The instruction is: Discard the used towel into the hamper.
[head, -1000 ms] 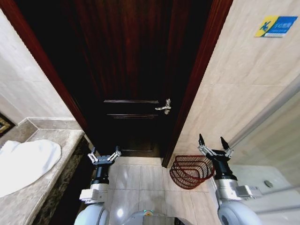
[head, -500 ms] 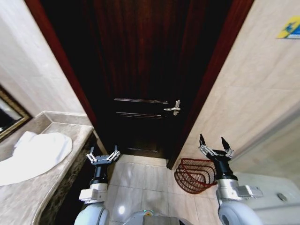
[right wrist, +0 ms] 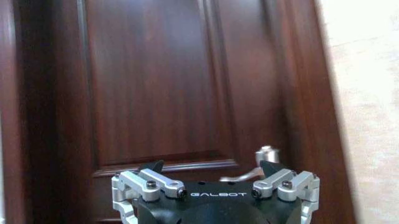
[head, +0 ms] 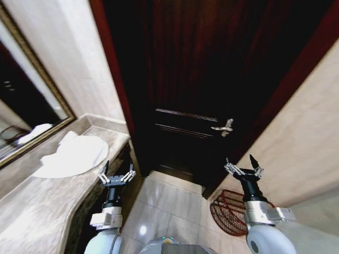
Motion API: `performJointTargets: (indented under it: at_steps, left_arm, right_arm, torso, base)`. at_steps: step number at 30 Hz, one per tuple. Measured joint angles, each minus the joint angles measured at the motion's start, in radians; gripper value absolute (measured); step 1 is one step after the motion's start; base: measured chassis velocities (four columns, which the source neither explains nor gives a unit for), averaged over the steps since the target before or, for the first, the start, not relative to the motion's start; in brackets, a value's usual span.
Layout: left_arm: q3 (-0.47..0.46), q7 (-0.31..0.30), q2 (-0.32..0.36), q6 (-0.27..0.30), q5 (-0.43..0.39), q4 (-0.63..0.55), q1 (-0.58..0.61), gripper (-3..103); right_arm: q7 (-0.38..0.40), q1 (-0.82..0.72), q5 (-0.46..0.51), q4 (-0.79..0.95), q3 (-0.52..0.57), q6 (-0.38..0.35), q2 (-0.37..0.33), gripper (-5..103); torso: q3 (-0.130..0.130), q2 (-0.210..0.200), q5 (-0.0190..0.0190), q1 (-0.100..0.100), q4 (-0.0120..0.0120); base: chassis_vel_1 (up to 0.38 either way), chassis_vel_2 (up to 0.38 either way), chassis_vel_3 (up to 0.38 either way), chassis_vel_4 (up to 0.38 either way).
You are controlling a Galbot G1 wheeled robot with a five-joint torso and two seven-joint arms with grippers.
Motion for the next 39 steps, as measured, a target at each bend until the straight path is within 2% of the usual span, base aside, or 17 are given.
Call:
performJointTargets:
  at_steps: [11, 16, 27, 30, 34, 39]
  left_arm:
    - [-0.004, -0.004, 0.000, 0.002, 0.000, 0.001, -0.001, 100]
    - [-0.014, -0.001, 0.000, -0.016, 0.008, 0.004, -0.001, 100]
    - [-0.018, -0.041, 0.000, 0.003, 0.033, 0.012, -0.001, 100]
    - [-0.035, -0.048, 0.000, 0.045, -0.011, 0.019, -0.015, 100]
    - [-0.050, -0.054, 0.000, 0.072, -0.057, 0.025, -0.025, 100]
    - [-0.105, -0.044, 0.002, 0.131, -0.158, 0.049, -0.074, 99]
  right_arm:
    - [-0.003, 0.009, 0.018, -0.004, -0.003, -0.005, -0.005, 100]
    - [-0.005, 0.008, 0.018, -0.004, -0.004, -0.005, -0.005, 100]
    - [-0.011, 0.003, 0.018, -0.005, -0.004, -0.003, -0.005, 100]
    - [-0.011, 0.004, 0.020, -0.011, -0.003, -0.001, -0.009, 100]
    - [-0.012, 0.005, 0.022, -0.015, -0.002, -0.001, -0.012, 100]
    - [-0.012, 0.011, 0.026, -0.020, 0.003, -0.001, -0.020, 100]
  torso:
    - [0.000, 0.000, 0.0000, 0.000, -0.0002]
    - [0.000, 0.000, 0.0002, 0.000, 0.0001]
    - [0.000, 0.000, 0.0001, 0.000, -0.0004]
    - [0.000, 0.000, 0.0001, 0.000, -0.0003]
    - [0.000, 0.000, 0.0000, 0.000, -0.0003]
    - [0.000, 0.000, 0.0000, 0.000, -0.0001]
  base:
    - [0.127, 0.126, 0.129, 0.115]
    - [0.109, 0.115, 0.105, 0.114]
    - [0.024, 0.030, 0.026, 0.025]
    - [0.000, 0.000, 0.000, 0.000]
    - [0.000, 0.000, 0.000, 0.000]
    - [0.000, 0.000, 0.000, 0.000]
